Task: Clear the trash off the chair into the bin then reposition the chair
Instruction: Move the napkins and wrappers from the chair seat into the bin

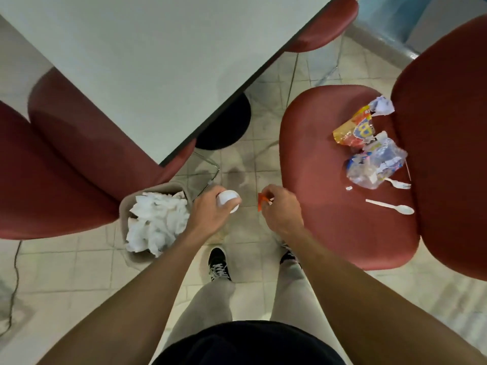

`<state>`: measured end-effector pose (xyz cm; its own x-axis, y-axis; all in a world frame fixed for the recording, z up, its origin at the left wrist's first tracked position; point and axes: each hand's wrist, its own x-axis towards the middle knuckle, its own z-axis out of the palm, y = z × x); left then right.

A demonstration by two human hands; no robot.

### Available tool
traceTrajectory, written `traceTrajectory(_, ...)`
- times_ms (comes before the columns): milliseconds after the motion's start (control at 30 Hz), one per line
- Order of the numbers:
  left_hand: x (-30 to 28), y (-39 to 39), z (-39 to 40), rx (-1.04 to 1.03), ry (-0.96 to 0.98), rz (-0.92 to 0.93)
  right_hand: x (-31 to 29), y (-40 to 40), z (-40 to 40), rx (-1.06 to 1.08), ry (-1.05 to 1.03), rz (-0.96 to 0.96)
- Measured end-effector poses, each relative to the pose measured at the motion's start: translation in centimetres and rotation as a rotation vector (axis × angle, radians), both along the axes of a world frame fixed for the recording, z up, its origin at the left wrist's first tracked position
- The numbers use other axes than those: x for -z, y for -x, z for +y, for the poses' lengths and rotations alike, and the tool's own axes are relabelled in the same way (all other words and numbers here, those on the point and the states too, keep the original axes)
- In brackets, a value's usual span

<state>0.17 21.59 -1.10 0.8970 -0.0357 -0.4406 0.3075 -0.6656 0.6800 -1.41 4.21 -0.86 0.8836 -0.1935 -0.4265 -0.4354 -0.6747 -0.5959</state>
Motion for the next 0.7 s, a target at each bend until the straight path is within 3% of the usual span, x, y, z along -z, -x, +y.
traceTrajectory(367, 2.4, 4.8, 15.0, -0.365, -0.101, 0.022, 1.5, -0.5, 14.4, -0.266, 0.032, 0.061)
traceTrajectory(700, 5.1, 5.7, 19.9, -0.38, -0.115, 0.072, 3.0, -0.5, 21.6, -0.374, -0.024, 0.099)
